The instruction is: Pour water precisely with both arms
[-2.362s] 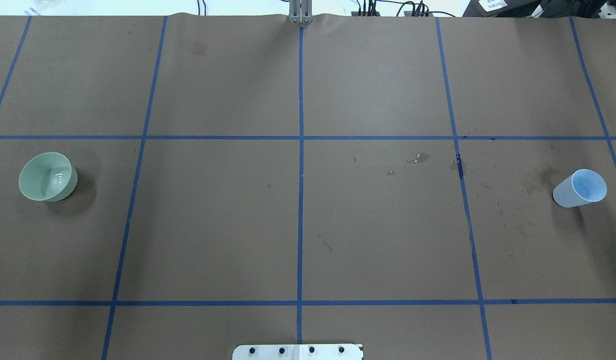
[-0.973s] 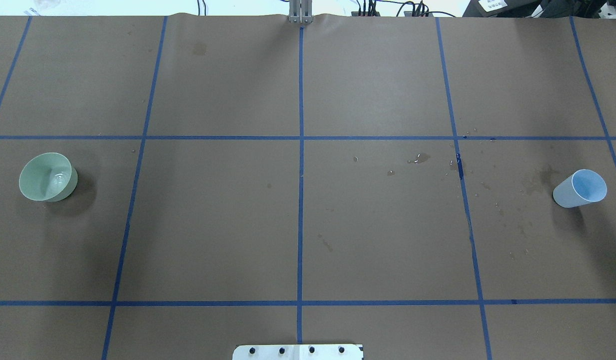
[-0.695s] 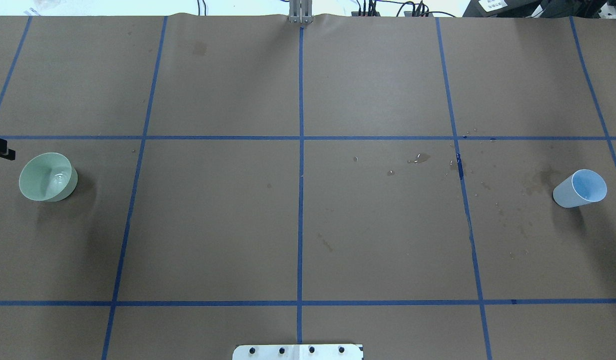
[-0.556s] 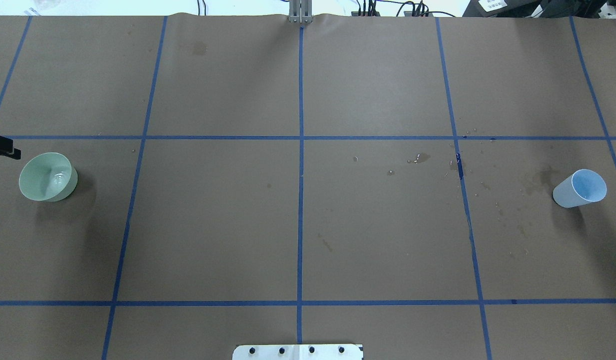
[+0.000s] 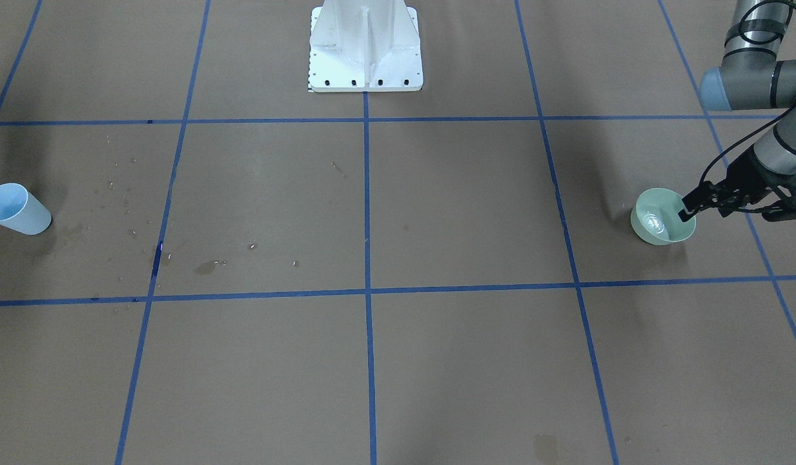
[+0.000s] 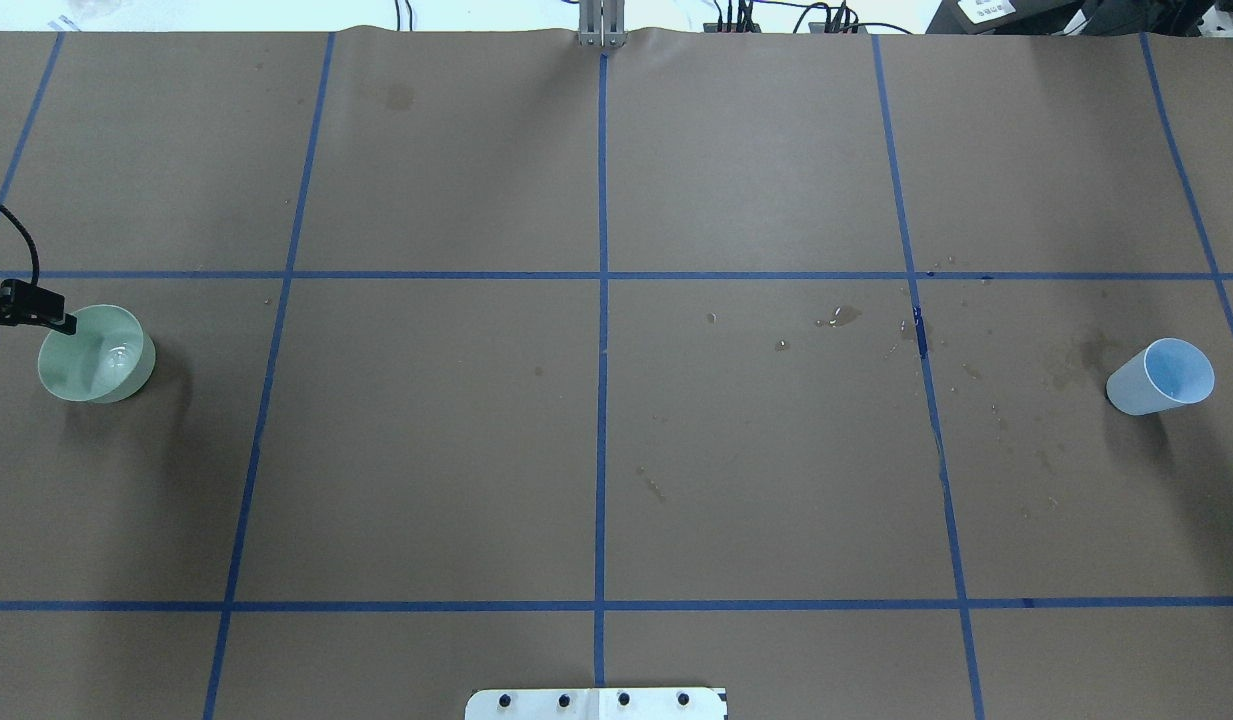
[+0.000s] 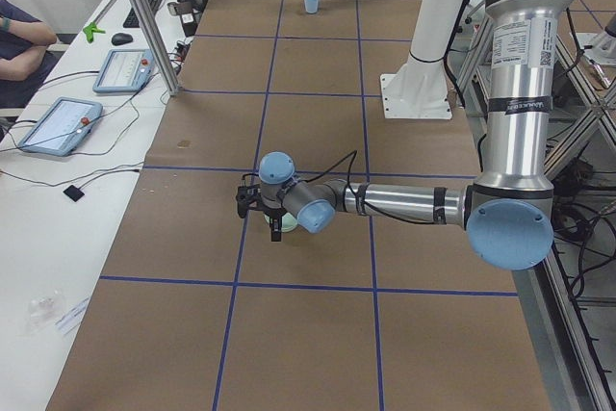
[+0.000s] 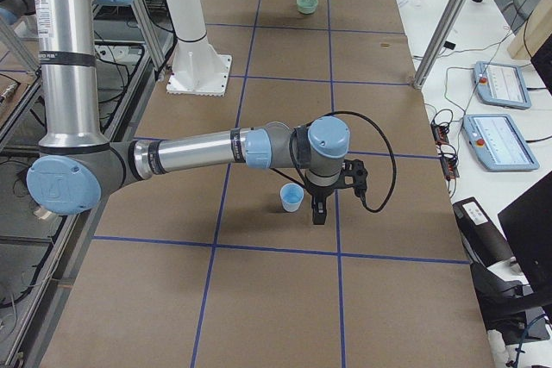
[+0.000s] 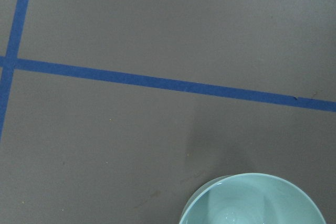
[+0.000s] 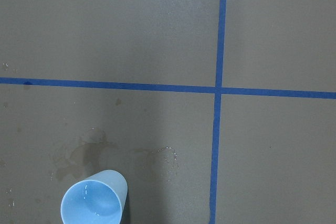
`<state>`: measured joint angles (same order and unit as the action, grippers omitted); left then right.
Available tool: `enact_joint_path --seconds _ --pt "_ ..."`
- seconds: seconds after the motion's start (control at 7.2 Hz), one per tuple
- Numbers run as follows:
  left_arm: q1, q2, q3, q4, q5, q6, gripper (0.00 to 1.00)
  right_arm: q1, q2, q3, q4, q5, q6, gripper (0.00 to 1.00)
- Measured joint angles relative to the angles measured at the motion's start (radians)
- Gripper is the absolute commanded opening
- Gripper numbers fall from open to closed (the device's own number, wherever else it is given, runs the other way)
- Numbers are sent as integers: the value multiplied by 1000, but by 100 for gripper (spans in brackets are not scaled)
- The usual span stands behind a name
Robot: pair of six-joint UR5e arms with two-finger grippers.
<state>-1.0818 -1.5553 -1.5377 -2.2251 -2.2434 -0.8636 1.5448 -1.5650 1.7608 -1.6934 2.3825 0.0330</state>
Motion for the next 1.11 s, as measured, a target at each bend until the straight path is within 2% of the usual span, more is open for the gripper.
enact_joint_path --seconds 0.28,0.42,0.56,0.69,0.97,1.11 --pt "40 -1 6 -1 1 0 98 0 0 0 -2 1 -1 99" --pt "50 -1 8 -2 0 0 82 0 0 0 -3 2 -1 99" --pt "54 -2 8 -3 0 0 60 0 0 1 -3 3 -1 99" --pt "55 -1 9 -4 -1 0 45 -1 0 1 -3 3 -1 99" --pt "55 0 12 -4 -1 -1 34 -2 1 0 -3 3 -1 99" --pt "56 1 14 -4 -1 0 25 -4 2 -1 -3 3 0 99"
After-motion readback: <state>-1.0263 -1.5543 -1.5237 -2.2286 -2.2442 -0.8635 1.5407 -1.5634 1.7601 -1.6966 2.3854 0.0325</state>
